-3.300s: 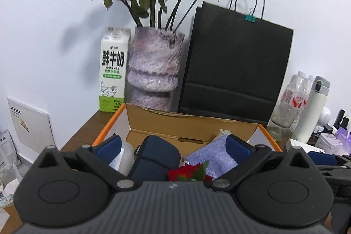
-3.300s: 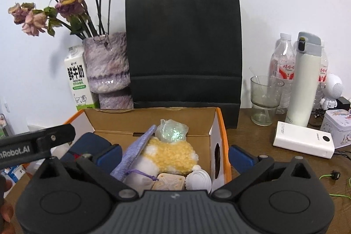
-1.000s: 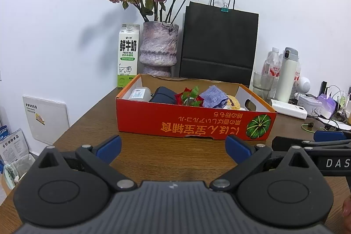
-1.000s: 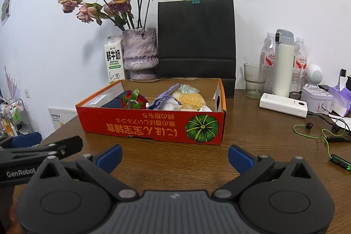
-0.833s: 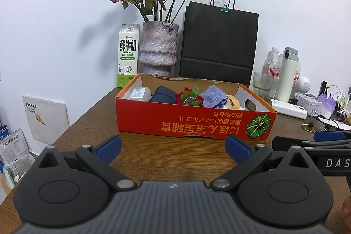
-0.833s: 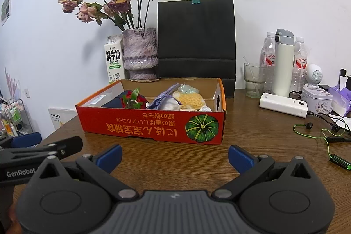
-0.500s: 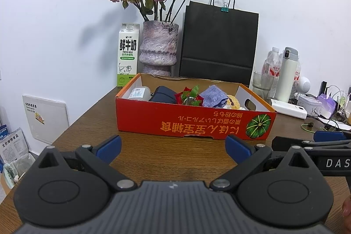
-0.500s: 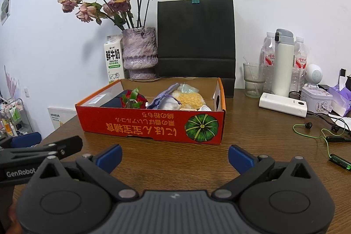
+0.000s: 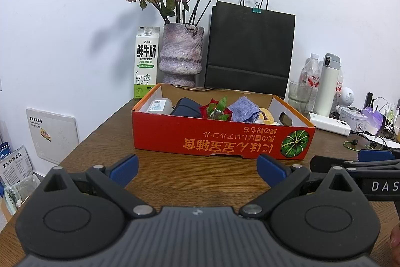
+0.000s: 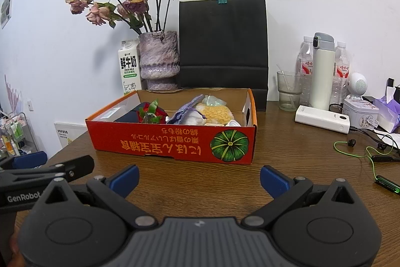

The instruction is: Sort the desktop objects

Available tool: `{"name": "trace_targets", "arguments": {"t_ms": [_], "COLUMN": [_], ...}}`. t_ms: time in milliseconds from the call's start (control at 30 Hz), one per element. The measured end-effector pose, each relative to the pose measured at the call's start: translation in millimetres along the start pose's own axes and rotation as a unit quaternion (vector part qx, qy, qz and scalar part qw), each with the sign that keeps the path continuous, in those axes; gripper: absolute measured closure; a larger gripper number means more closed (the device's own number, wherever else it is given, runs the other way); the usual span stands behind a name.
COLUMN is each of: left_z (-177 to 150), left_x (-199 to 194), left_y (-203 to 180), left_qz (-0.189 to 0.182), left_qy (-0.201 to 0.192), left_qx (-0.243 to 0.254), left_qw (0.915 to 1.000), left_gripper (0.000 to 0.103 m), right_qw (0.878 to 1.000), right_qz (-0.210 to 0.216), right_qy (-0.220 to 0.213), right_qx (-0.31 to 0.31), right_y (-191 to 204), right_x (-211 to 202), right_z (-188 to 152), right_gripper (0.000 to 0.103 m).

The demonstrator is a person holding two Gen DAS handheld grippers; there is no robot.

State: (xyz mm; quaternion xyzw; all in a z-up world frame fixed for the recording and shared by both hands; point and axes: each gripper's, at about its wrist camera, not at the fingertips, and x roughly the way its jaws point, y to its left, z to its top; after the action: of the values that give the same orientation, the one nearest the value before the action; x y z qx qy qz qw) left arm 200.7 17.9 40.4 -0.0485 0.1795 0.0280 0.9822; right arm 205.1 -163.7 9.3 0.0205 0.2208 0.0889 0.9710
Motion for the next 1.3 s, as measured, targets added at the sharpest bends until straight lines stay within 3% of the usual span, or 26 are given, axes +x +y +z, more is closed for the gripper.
{"name": "trace_targets", "arguments": {"t_ms": [1300], "left_z": [-1.2], "left_x": [1.1], "left_y": [-1.6], "left_qz": [0.008], "left_qy": [0.001], "left_qx": [0.003], "left_qw": [1.0], "left_gripper": [0.0], "right_qw": [1.0], "right_qz": [-0.003], "right_qy": [0.001], "right_qx": [-0.002], "right_y": [-2.2], "right_x": [0.4], "right_z": [-2.6], "right_gripper": [0.0]}}
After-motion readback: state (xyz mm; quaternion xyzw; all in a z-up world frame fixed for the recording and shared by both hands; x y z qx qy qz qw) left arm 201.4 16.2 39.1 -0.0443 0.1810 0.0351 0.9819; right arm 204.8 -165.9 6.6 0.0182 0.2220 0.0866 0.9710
